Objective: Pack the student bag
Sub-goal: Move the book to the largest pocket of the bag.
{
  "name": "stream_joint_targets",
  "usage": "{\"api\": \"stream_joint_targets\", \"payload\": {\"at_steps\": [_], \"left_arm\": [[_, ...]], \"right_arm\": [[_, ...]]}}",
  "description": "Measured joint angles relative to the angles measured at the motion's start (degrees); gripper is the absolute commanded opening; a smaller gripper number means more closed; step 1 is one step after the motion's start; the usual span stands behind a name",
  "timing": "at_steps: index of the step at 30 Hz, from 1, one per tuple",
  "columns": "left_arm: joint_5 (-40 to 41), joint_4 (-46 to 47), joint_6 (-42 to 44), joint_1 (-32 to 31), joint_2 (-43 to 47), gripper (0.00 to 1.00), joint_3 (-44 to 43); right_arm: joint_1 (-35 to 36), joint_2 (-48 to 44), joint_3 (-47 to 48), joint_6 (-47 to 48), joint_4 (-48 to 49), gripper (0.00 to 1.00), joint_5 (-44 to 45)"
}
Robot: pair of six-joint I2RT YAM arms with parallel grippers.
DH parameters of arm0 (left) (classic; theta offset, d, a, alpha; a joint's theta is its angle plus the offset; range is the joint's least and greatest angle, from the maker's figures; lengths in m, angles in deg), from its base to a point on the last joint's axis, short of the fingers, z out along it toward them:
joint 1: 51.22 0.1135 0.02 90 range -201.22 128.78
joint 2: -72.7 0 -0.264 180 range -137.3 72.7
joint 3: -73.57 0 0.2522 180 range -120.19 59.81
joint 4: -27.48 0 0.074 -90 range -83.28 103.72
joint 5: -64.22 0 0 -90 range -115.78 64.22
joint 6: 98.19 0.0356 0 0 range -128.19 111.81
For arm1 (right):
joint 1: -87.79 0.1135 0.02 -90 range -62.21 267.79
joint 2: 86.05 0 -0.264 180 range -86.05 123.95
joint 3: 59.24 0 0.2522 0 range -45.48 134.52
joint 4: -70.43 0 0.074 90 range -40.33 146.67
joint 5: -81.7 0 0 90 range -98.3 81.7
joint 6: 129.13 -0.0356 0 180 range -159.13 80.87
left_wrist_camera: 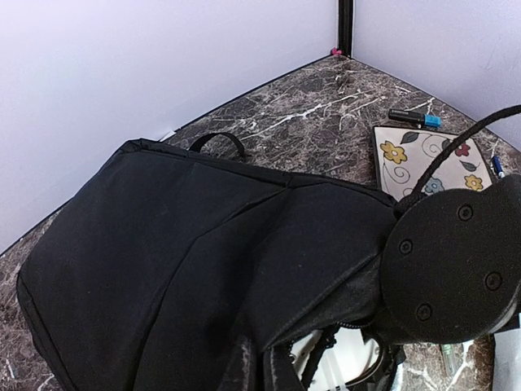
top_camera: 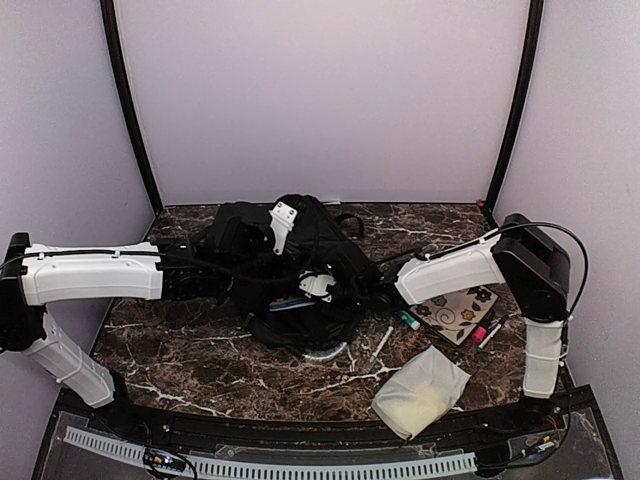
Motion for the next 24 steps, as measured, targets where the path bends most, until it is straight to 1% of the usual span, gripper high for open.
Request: {"api": "stream_joint_targets", "payload": {"at_steps": [2,6,9,12,17,21,24], "left_arm": [[0.0,0.0,0.0,0.04,0.13,0.0,0.04],[-0.04,0.04,0.0,0.15,0.52,0.0,0.28],[-0.09,0.04,0.0,0.15,0.9,0.0,0.94],[0.0,0.07,0.04,0.15,1.4,0.0,1.42],[0.74,0.04,0.74,0.13,1.49,0.0,1.53],[1.66,0.02,1.64,0.15,1.49,0.0,1.55],[1.6,0.15,1.77,0.57,1.49,0.0,1.77]], "right_arm": [[0.0,1.25,0.0,1.4,3.37,0.57,2.21],[0.0,1.77,0.09,2.36,6.47,0.57,4.35],[0.02,1.77,0.17,2.49,7.1,0.58,4.87],[0.26,1.57,0.17,2.43,6.08,0.6,3.23],[0.94,-2.14,0.13,2.75,-2.45,0.62,-4.66],[1.51,-7.78,-0.5,2.21,-11.23,0.63,-11.52],[1.53,-13.14,-3.1,2.27,-16.63,0.63,-16.46]]}}
